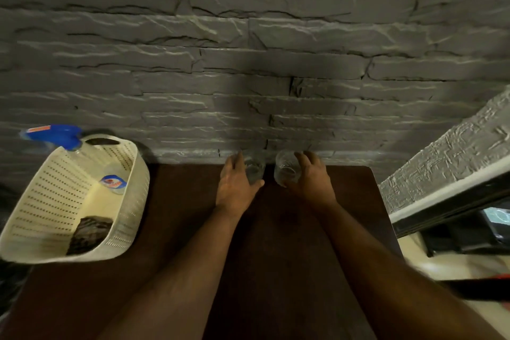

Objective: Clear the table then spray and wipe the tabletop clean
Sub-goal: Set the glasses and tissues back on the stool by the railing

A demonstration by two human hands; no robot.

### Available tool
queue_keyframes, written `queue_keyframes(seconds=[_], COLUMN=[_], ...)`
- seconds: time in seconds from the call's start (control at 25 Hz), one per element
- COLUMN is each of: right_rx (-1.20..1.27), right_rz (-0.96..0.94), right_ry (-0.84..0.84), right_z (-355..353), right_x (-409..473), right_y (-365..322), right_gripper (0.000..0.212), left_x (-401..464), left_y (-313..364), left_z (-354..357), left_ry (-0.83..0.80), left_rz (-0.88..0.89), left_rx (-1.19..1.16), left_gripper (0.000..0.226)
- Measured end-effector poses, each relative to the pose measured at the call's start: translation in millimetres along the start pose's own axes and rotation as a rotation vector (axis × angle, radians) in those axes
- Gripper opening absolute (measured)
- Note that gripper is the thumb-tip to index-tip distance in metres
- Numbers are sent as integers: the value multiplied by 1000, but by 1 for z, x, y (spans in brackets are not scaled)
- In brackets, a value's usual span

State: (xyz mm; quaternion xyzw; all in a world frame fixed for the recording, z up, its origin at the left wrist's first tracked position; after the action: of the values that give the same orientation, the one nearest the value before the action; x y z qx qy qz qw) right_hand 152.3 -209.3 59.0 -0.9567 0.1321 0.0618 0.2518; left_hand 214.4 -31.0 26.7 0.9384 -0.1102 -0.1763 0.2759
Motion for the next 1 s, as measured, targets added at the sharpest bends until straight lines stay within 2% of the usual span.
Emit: queue_keyframes(seconds=[0.12, 0.28, 0.4, 0.68, 0.88, 1.0], right_rx=[-24, -59, -77, -80, -156, -194], right_rz=[-80, -271, -478, -763, -991, -1080], right_ry=[32, -73, -160, -382, -605, -732], right_z=[-2, 17, 43, 110, 187, 239], right_x=[-42, -106, -160, -288, -396, -458], right_y=[-28, -75, -111, -209, -283, -321], right_gripper=[62, 54, 51, 45, 44, 46], left_x=[-58, -153, -236, -431, -578, -657], left_y=[-5, -30, -59, -139, -214, -255], left_z=[-15, -29, -30, -28, -17, -4], left_ry=[74, 169, 247, 416, 546, 570], left_rz=[19, -57, -177, -500, -737, -865], left_rx=[-15, -28, -52, -94, -170, -225], left_gripper=[88, 83, 81, 75, 73, 73])
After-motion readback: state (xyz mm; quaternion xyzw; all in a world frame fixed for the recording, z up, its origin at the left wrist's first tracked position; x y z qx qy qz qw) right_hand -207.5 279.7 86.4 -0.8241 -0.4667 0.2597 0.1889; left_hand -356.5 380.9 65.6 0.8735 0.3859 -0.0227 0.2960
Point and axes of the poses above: each hand's wrist, its own x-axis towards the middle knuckle, its own z-axis out of the palm, y = z × x, the point moved 1 cm from there along x, towards the middle knuckle, and after that the axes turned 11 degrees about -y, right-handed, at the moved point
